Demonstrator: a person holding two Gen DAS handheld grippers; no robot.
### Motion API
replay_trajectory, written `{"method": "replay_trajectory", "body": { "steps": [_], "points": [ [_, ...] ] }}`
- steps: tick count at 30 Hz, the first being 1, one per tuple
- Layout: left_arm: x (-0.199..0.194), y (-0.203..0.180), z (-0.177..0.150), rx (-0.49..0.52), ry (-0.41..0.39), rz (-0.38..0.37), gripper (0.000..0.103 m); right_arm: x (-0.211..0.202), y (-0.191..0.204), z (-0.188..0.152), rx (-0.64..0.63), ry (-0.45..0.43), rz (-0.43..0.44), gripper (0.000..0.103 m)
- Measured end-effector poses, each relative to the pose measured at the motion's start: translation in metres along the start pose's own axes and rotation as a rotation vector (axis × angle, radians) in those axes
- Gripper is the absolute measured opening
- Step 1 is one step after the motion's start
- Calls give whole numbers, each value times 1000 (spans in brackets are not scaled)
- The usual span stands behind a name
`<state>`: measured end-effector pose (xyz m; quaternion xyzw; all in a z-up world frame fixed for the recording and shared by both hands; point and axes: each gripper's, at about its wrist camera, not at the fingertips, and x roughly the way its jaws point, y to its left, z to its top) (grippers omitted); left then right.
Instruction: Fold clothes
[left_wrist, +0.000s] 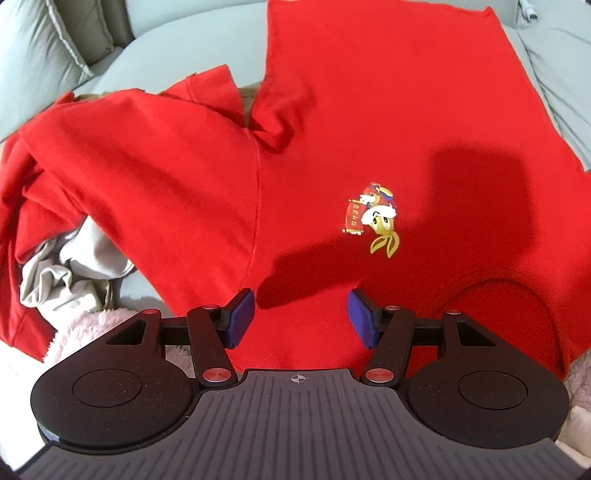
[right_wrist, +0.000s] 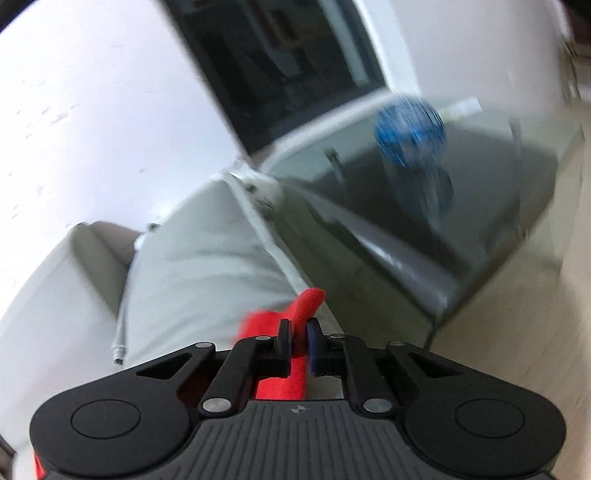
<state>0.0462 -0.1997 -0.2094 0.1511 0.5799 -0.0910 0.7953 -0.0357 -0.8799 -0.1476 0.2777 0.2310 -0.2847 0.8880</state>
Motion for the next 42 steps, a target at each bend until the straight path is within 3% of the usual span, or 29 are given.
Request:
{"method": "replay_trajectory", "body": {
  "steps": [5,10,14,19,22,23,26,31,36,38,39,40,42],
  "points": [
    [-16,7,-6,-6,-59,-45,62,-66,56,8,-165,-55,81,9],
    [-39,24,-18,-40,-131,-101,62,-139,122,-11,-286,-72,200,9],
    [-51,40,-29,-64,-175,-132,62,-192,181,-47,-373,-57,272,9],
    [-63,65,-51,-86,-229,-132,62,-237,251,-121,-560,-32,250,9],
    [-67,83,-65,-105,-249,-82,62,-242,292,-188,-713,18,236,9],
    [-68,89,-69,-116,-256,-74,62,-241,313,-227,-773,66,246,9],
    [-72,117,-81,-182,-293,-72,62,-236,344,-284,-808,158,276,9],
    [-78,157,-98,-323,-355,-75,60,-220,390,-332,-794,254,334,9],
    [-79,185,-109,-406,-371,-71,59,-225,451,-374,-796,304,470,9],
    [-78,189,-112,-426,-359,-77,59,-218,466,-393,-818,363,527,11],
    [-76,191,-114,-438,-350,-83,59,-215,468,-397,-829,398,533,14],
    [-75,192,-115,-442,-344,-88,59,-212,469,-401,-840,433,538,25],
    [-75,192,-117,-437,-333,-99,59,-210,468,-403,-844,483,528,37]
  ]
}}
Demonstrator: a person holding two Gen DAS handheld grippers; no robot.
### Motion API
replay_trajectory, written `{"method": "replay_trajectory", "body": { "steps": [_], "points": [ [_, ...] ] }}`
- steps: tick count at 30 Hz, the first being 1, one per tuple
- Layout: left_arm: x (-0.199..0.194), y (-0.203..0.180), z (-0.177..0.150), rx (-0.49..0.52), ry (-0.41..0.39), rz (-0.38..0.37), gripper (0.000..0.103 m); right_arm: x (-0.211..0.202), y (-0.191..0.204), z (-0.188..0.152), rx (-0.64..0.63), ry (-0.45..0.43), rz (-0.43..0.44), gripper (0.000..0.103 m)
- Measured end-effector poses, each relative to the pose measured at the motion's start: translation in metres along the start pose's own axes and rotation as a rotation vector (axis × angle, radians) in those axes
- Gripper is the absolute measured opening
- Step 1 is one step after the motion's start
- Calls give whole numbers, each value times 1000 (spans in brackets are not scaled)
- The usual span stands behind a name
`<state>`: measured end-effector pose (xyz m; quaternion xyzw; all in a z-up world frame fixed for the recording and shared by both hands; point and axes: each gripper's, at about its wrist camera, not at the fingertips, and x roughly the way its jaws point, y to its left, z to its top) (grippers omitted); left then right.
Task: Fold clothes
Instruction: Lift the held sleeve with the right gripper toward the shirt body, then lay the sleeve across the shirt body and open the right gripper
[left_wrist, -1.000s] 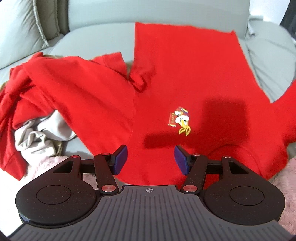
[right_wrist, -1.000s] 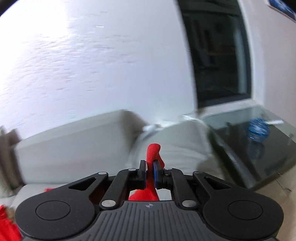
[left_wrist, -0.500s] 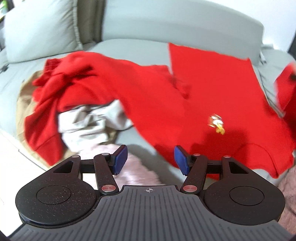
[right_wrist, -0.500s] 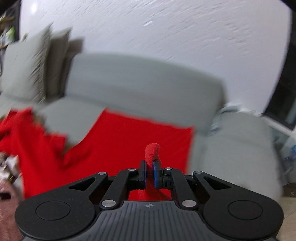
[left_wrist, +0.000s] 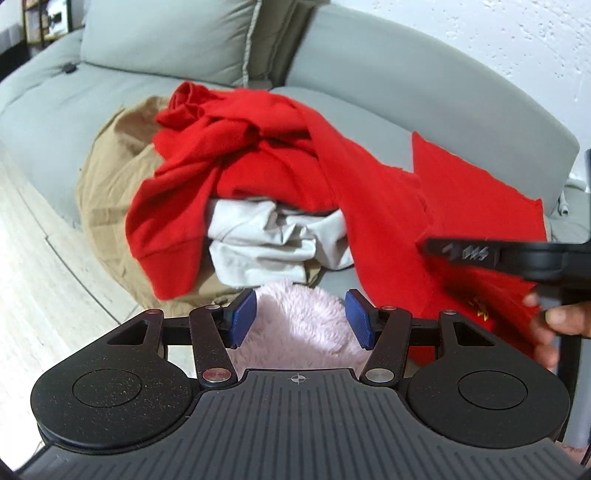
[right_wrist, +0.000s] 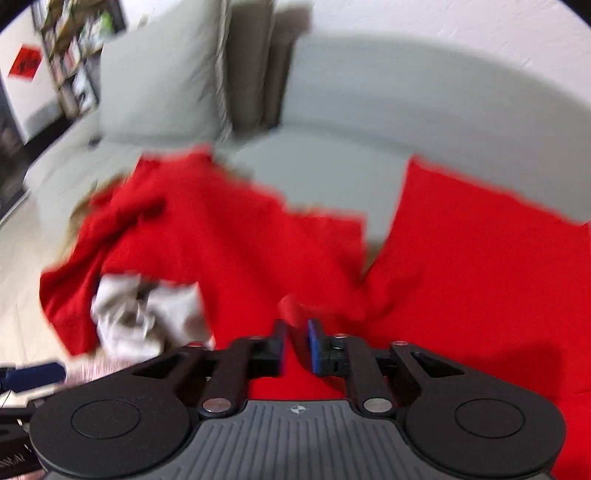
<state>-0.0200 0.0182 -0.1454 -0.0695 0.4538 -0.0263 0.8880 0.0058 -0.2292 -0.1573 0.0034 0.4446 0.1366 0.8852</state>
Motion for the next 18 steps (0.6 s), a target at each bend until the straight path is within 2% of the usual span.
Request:
{"method": "replay_trajectory", "body": {
  "steps": [1,6,9,12,18],
  "points": [
    [0,-1,-1,5,3,-3,60,-3,-3,0,12,-7,-2,44],
    [4,-12,0,42,8,-6,60,-67,-53,-21,144,-74,48,56],
    [9,-24,2,72,9,-16,60,-108,-90,-53,265,-105,58,59],
    [12,-38,3,110,11,-23,60,-129,-113,-86,359,-126,55,60],
    [32,-75,7,255,-6,-45,60,-130,-143,-145,513,-70,5,59]
  ]
}}
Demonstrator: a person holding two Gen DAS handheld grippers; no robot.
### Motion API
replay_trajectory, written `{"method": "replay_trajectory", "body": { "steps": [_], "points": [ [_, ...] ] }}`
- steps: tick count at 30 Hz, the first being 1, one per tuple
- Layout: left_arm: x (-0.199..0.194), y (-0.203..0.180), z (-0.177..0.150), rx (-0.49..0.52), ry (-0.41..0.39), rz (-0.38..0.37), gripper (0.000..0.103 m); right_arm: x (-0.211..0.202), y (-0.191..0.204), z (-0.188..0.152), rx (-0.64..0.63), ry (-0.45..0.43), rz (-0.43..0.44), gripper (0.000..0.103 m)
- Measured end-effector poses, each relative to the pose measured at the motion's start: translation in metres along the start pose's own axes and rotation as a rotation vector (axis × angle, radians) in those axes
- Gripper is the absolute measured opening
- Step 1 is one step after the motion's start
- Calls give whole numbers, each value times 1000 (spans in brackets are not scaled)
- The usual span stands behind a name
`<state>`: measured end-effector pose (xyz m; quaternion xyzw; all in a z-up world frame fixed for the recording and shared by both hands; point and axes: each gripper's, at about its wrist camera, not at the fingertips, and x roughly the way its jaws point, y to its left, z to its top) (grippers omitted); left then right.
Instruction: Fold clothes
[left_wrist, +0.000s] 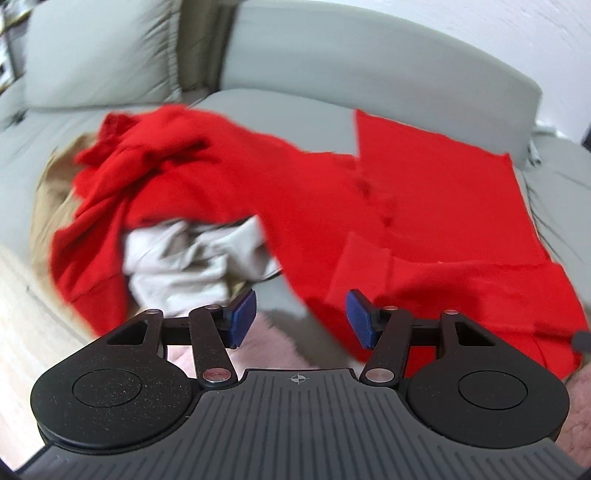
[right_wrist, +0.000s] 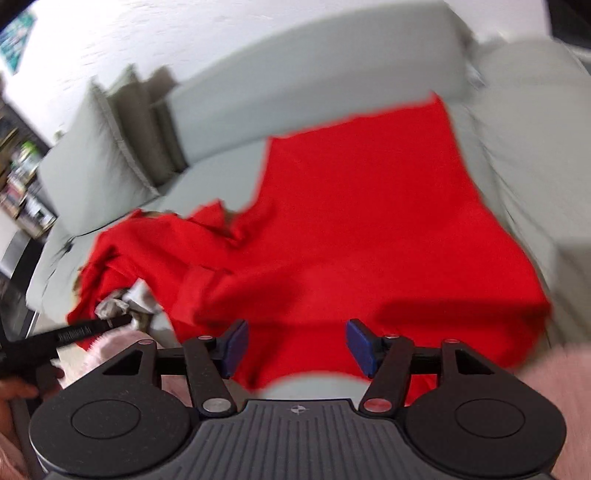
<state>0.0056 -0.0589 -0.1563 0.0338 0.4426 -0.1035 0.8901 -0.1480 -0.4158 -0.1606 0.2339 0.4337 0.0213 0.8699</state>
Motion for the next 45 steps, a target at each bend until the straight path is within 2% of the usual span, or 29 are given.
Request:
{"method": "replay_trajectory", "body": {
  "steps": [2,6,7,9,11,12,16,24,25,26,27,29,30,31,34,37,38,40,41,43,45],
  "points": [
    [15,-5,8,24,-14,-12,60,1,-17,-8,38,13,-21,58],
    [46,-10,22,31,4,-57,57,-5,-40,-10,-3,-42,-59,58],
    [53,-11,23,41,15,-59,56,-5,-47,-11,26,-46,-52,58],
    [64,-13,24,65,28,-72,45,-5,-60,-13,98,-45,-19,58],
    [71,-16,23,85,50,-113,42,-3,-68,-16,143,-46,0,51],
    [74,-18,22,93,59,-127,42,-2,-72,-17,166,-46,8,51],
    [81,-24,20,129,92,-163,36,5,-68,-16,147,-26,12,51],
    [98,-23,21,106,168,-102,37,10,-64,-13,129,7,10,51],
    [99,-23,21,104,171,-101,32,10,-64,-13,129,8,9,51],
    [100,-24,21,106,173,-108,17,10,-65,-14,129,9,8,51],
    [98,-25,21,116,162,-110,9,10,-65,-14,129,11,7,51],
    [90,-29,21,138,116,-110,5,11,-64,-14,127,13,3,51],
    [79,-32,22,164,52,-111,5,11,-64,-14,125,13,1,51],
    [67,-36,21,193,-18,-111,5,11,-64,-14,123,13,0,51],
    [49,-40,20,229,-115,-103,4,12,-64,-14,122,16,-2,51],
    [59,-36,17,208,-63,-50,6,14,-64,-13,119,21,-5,51],
    [67,-35,17,191,-19,-30,9,15,-63,-13,117,25,-7,51],
    [86,-29,19,138,92,26,17,15,-63,-13,113,26,-9,51],
    [90,-27,19,118,116,41,24,14,-62,-13,111,26,-11,51],
    [93,-23,21,90,134,55,29,13,-64,-14,113,22,-10,51],
    [89,-19,22,69,133,63,47,12,-65,-14,117,18,-8,51]
  ]
}}
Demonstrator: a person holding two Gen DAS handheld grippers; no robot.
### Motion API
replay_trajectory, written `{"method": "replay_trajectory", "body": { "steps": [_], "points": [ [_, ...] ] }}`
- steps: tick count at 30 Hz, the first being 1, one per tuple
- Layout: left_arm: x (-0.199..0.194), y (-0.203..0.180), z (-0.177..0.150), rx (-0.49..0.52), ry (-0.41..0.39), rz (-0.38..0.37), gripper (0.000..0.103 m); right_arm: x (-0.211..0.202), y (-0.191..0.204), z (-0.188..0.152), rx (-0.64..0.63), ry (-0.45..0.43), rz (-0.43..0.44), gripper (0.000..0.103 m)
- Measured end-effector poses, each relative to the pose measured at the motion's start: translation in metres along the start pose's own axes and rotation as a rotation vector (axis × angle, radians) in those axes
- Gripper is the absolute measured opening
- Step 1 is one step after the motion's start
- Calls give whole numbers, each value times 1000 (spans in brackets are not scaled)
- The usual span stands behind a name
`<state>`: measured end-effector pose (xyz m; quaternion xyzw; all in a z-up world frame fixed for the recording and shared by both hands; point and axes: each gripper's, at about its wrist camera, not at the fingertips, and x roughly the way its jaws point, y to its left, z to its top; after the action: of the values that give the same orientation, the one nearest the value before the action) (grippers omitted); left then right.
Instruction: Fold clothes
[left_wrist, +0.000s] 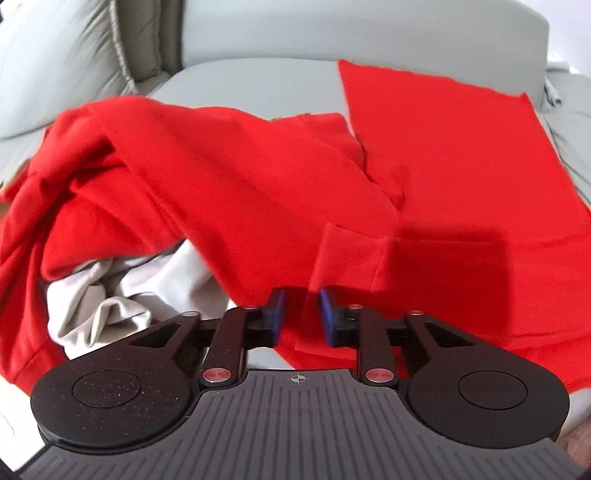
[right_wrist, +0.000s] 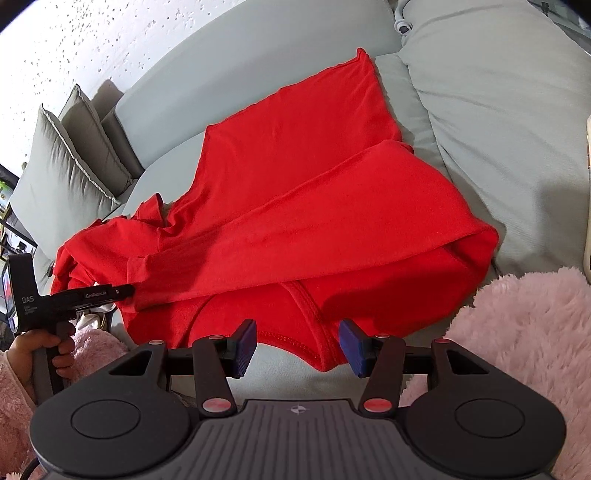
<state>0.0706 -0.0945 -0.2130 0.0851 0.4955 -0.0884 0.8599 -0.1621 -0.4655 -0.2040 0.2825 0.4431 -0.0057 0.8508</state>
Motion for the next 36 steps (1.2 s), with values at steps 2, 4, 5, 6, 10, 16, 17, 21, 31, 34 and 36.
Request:
{"method": "replay_trajectory", "body": {
  "steps": [2,4,5,6,10,16,17,21,31,34,36],
  "points": [
    [-6,3,-1,-16,4,13,49,-1,0,0,2,-2,1,51],
    [-19,7,-7,-50,1,7,51,-2,2,0,-7,-6,-6,52],
    [-25,8,-11,-60,-7,2,51,-2,3,0,-11,-8,-9,53],
    [-31,7,-15,-61,-13,-13,51,-3,4,1,-19,-10,-17,54],
    [-42,-7,-18,-22,-24,-101,42,3,8,6,-35,10,-24,56],
    [-26,-44,-6,104,-44,-125,35,8,13,31,-138,-63,-120,44],
    [-21,-49,-5,122,-43,-125,34,8,10,36,-141,-79,-132,41],
    [-2,-69,-6,206,-16,-133,33,6,-10,63,-102,-135,-173,41],
    [18,-65,-10,215,55,-187,31,55,-78,139,228,-67,-141,57],
    [18,-66,-11,215,51,-185,31,80,-94,151,342,-15,-125,57],
    [17,-68,-11,223,47,-178,31,94,-99,156,395,9,-115,52]
  ]
}}
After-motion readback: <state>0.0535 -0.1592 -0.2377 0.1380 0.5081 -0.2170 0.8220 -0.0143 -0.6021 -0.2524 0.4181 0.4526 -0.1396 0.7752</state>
